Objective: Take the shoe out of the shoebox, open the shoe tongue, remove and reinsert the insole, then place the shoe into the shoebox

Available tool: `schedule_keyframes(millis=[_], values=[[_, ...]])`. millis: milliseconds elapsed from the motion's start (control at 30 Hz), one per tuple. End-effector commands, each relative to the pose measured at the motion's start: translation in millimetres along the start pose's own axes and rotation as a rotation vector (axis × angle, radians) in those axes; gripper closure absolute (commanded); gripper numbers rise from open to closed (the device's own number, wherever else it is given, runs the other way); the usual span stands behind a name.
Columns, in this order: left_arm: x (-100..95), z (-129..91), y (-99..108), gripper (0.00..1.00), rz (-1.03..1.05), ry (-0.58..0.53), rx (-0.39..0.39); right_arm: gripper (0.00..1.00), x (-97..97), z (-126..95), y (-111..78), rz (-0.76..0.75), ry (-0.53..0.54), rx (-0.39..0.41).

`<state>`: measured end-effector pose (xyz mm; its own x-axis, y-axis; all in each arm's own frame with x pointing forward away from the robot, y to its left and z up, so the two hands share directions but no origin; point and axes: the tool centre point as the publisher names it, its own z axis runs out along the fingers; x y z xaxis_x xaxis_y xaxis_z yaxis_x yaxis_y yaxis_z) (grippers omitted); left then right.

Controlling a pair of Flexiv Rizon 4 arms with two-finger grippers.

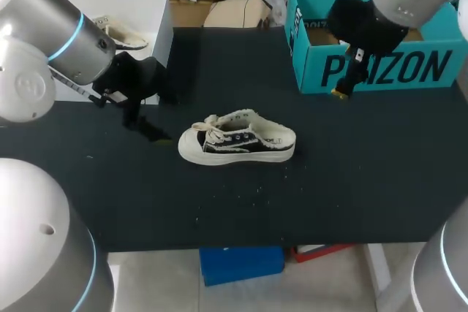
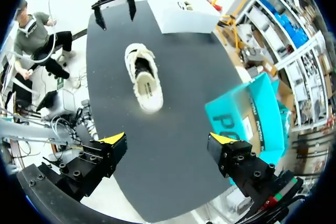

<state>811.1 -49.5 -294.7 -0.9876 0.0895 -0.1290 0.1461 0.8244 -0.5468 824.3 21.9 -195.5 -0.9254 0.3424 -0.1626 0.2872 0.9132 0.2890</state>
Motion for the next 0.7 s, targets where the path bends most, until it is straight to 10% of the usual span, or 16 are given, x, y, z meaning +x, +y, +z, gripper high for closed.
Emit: schedule_keyframes(millis=[33,200,300,700], values=[[0.5,2,1,0.0,0.002,-0.004,0.0,0.0,9.6,25,4.3,-0.157,0.007,-0.21],[0.5,2,1,0.0,0.002,-0.004,0.0,0.0,23.5,42,12.6,-0.287,0.106,-0.315],[0.5,2,1,0.0,0.002,-0.004,0.0,0.0,28.3,47,12.0,-0.367,0.135,-0.193],[0.5,2,1,0.0,0.002,-0.004,0.0,0.0,34.6,59,2.1,-0.271,0.113,-0.248]])
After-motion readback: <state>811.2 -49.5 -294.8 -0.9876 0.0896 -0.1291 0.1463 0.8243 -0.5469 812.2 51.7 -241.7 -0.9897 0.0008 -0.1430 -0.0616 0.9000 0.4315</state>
